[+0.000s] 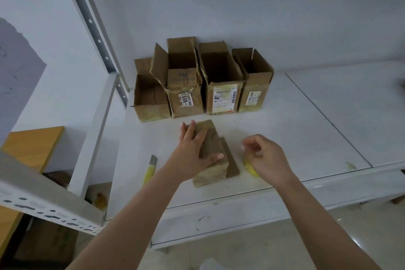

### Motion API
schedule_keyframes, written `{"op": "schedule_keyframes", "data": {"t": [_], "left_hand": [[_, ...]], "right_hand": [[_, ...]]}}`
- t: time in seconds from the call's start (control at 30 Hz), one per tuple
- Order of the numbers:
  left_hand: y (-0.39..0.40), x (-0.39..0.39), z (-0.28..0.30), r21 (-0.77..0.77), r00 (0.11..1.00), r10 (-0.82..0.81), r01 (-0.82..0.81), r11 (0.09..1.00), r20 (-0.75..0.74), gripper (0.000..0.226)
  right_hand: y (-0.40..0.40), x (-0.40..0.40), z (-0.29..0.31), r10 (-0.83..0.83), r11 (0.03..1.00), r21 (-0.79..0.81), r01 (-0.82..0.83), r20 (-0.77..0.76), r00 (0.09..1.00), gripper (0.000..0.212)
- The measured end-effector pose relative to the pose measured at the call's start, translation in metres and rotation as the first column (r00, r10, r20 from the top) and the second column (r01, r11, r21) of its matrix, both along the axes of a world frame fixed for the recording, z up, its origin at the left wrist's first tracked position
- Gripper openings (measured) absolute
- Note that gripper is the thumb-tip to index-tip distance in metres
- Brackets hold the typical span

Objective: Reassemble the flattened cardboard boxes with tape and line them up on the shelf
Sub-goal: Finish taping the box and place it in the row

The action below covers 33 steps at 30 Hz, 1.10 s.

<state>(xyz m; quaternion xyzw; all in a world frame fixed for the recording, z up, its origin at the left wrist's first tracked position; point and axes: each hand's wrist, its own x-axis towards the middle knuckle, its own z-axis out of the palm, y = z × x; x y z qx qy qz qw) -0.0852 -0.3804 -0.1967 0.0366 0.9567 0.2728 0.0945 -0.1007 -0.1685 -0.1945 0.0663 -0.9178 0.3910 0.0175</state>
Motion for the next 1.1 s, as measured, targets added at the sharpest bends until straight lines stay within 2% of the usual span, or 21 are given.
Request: {"op": "schedule_keyframes", "data": {"t": [0.07,0.13,0.17,0.23,0.4,0.47,0.53,0.57,0.63,0.67,0.77,0.8,0.83,0.87,0.97,1.1], "left_hand": [[0.002,-0.007,-0.002,-0.029,0.999,-0.044,0.044,0.999,0.01,0.095],[-0.001,-0.014,0.002,-0.029,0.995,-0.085,0.086,0.996,0.043,0.092],[-0.003,-0.017,0.004,-0.015,0.994,-0.095,0.096,0.995,0.061,0.091],[-0.007,-0.02,0.009,0.02,0.992,-0.107,0.106,0.994,0.068,0.09],[-0.003,-0.015,0.019,0.056,0.989,-0.126,0.13,0.99,-0.072,0.07],[0.0,-0.013,0.022,0.057,0.984,-0.153,0.159,0.986,-0.086,0.055],[0.005,-0.011,0.026,0.07,0.979,-0.139,0.15,0.986,-0.149,0.038],[0.007,-0.009,0.028,0.124,0.978,-0.104,0.127,0.984,-0.183,0.036],[0.013,-0.003,0.036,0.302,0.978,-0.02,0.084,0.95,-0.208,0.055],[0.015,-0.001,0.039,0.38,0.981,0.004,0.071,0.922,-0.193,0.06],[0.024,0.006,0.048,0.553,0.991,0.025,0.055,0.832,-0.135,0.048],[0.028,0.007,0.051,0.568,0.991,0.042,0.037,0.822,-0.124,0.055],[0.031,0.008,0.054,0.562,0.988,0.073,0.016,0.827,-0.136,0.062],[0.035,0.008,0.056,0.533,0.975,0.123,-0.005,0.846,-0.186,0.058],[0.041,0.012,0.063,0.455,0.897,0.265,-0.082,0.887,-0.353,0.02],[0.03,0.018,0.073,0.465,0.832,0.378,-0.168,0.869,-0.406,0.032]], "right_hand": [[0.018,-0.005,0.0,0.008,0.961,0.275,-0.027,0.071,0.997,0.024],[0.028,-0.004,-0.006,0.026,0.826,0.55,-0.123,0.181,0.983,0.029],[0.03,-0.003,-0.011,0.028,0.775,0.612,-0.158,0.216,0.976,0.028],[0.031,0.002,-0.021,0.028,0.734,0.659,-0.163,0.211,0.977,0.026],[0.037,0.008,-0.021,-0.002,0.74,0.673,-0.006,0.01,1.0,0.016],[0.04,0.007,-0.007,0.014,0.802,0.598,0.017,-0.048,0.999,0.011],[0.041,0.006,0.013,0.035,0.918,0.397,-0.014,-0.045,0.998,0.016],[0.039,0.006,0.023,0.05,0.963,0.266,-0.042,-0.023,0.999,0.021],[0.032,0.009,0.042,0.099,0.992,0.072,-0.1,0.021,0.995,0.029],[0.027,0.011,0.049,0.131,0.991,0.008,-0.132,0.037,0.991,0.028],[0.015,0.018,0.062,0.196,0.973,-0.142,-0.183,0.083,0.977,0.021],[0.012,0.02,0.065,0.211,0.966,-0.174,-0.192,0.093,0.973,0.021],[0.01,0.021,0.067,0.223,0.96,-0.198,-0.2,0.098,0.97,0.02],[0.007,0.021,0.069,0.233,0.955,-0.212,-0.209,0.098,0.967,0.019],[0.002,0.022,0.075,0.271,0.935,-0.265,-0.236,0.101,0.957,0.016],[-0.002,0.023,0.09,0.319,0.878,-0.394,-0.271,0.06,0.946,0.029]]}}
